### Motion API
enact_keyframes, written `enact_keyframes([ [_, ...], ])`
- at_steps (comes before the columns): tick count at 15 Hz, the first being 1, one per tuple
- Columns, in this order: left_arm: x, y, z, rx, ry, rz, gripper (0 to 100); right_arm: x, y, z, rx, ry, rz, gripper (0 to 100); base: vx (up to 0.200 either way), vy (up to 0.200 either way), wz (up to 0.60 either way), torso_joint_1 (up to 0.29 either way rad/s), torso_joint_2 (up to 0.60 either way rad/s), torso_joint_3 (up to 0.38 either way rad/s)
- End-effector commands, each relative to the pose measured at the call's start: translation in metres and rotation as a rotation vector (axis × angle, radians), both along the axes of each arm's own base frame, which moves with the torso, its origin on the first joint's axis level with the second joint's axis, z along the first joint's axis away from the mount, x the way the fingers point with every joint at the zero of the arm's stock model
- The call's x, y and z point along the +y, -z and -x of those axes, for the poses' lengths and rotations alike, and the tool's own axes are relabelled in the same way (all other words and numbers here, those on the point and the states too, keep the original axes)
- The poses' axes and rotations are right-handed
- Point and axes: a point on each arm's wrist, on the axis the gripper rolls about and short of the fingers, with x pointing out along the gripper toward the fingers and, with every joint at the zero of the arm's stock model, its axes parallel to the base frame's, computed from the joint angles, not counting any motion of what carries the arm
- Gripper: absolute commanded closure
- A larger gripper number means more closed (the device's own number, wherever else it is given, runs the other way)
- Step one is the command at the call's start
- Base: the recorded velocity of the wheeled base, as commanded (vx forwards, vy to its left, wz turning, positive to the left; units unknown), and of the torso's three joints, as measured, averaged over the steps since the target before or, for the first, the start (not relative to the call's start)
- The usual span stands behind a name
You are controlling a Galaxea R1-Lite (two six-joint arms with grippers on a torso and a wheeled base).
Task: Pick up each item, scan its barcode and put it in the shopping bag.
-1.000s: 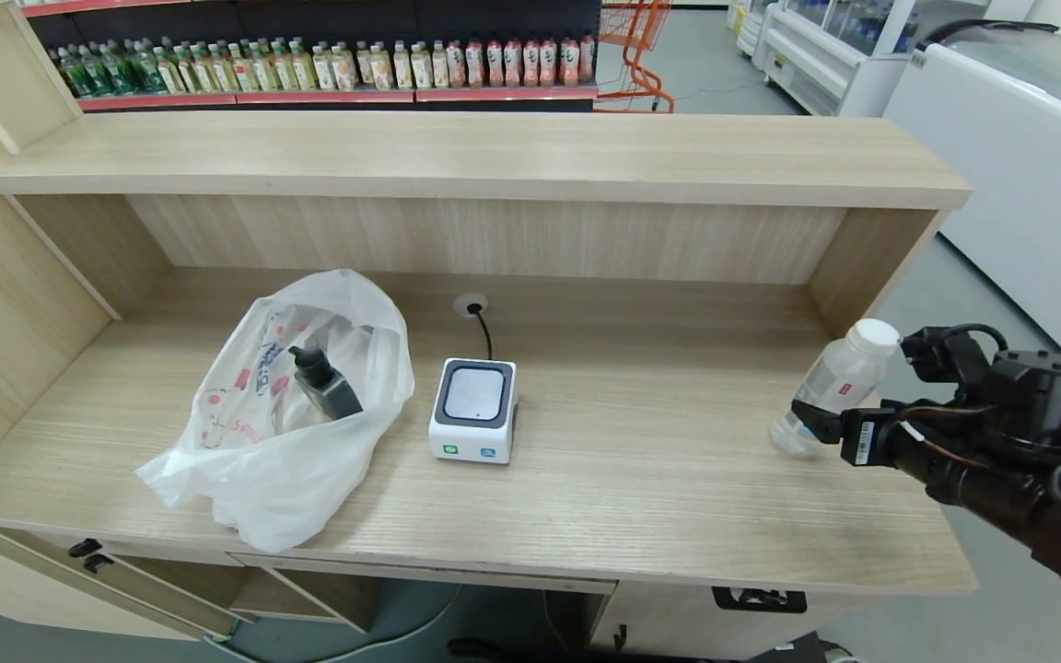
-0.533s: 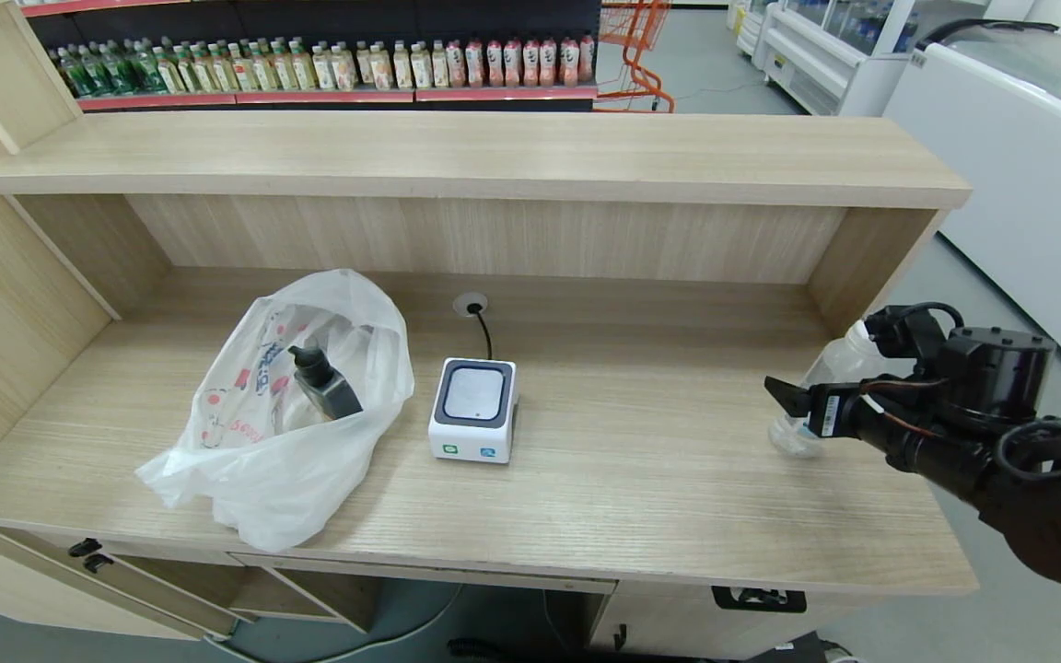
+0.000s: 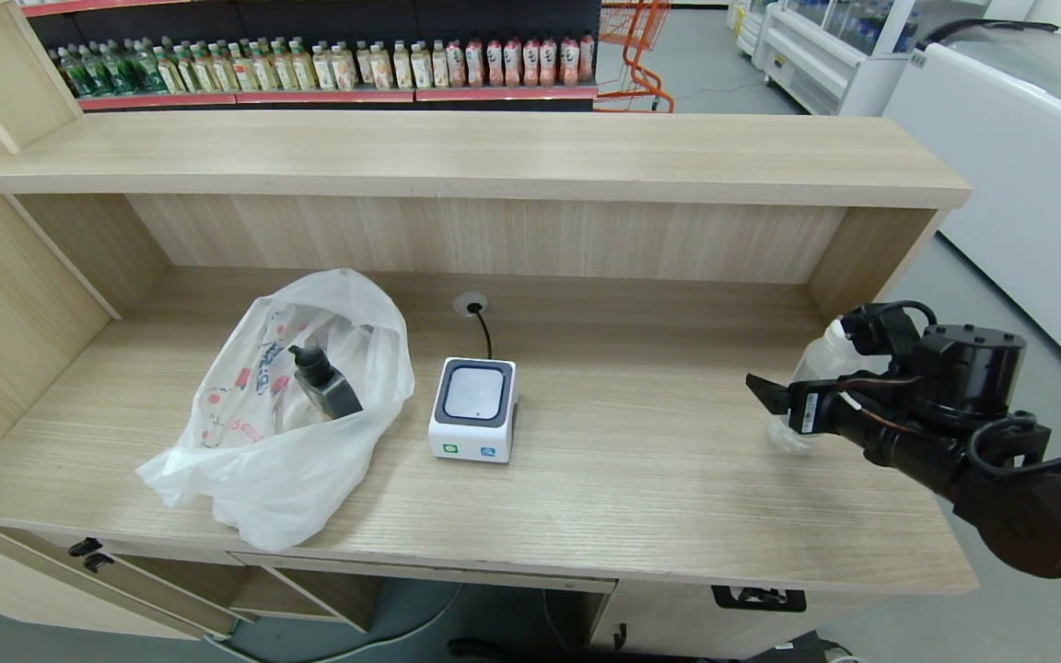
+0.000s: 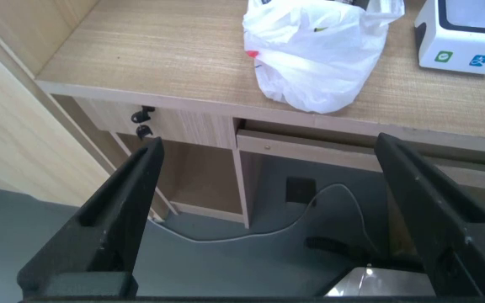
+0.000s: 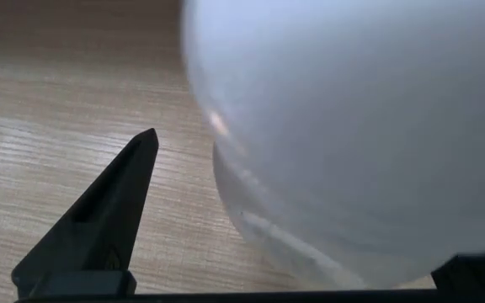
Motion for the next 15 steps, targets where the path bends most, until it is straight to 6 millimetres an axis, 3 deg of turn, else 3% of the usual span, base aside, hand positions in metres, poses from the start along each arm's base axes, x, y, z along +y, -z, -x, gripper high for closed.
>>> enact_keyframes([
  [1,0.000,0.000,0.000,-0.001,0.000,0.000,0,0.001,0.000,0.000,-0.010,-0.017,0.001,0,0.000,0.000,0.00,0.000,0.00,0.000],
  [3,0.000,0.000,0.000,-0.001,0.000,0.000,0,0.002,-0.001,-0.002,-0.043,-0.033,0.002,0,0.000,0.000,0.00,0.000,0.00,0.000],
  [4,0.000,0.000,0.000,-0.001,0.000,0.000,0,0.002,-0.002,-0.002,-0.051,-0.035,0.004,100,0.000,0.000,0.00,0.000,0.00,0.000],
  [15,0.000,0.000,0.000,-0.001,0.000,0.000,0,0.001,0.013,-0.005,-0.036,-0.047,0.086,100,0.000,0.000,0.00,0.000,0.00,0.000],
])
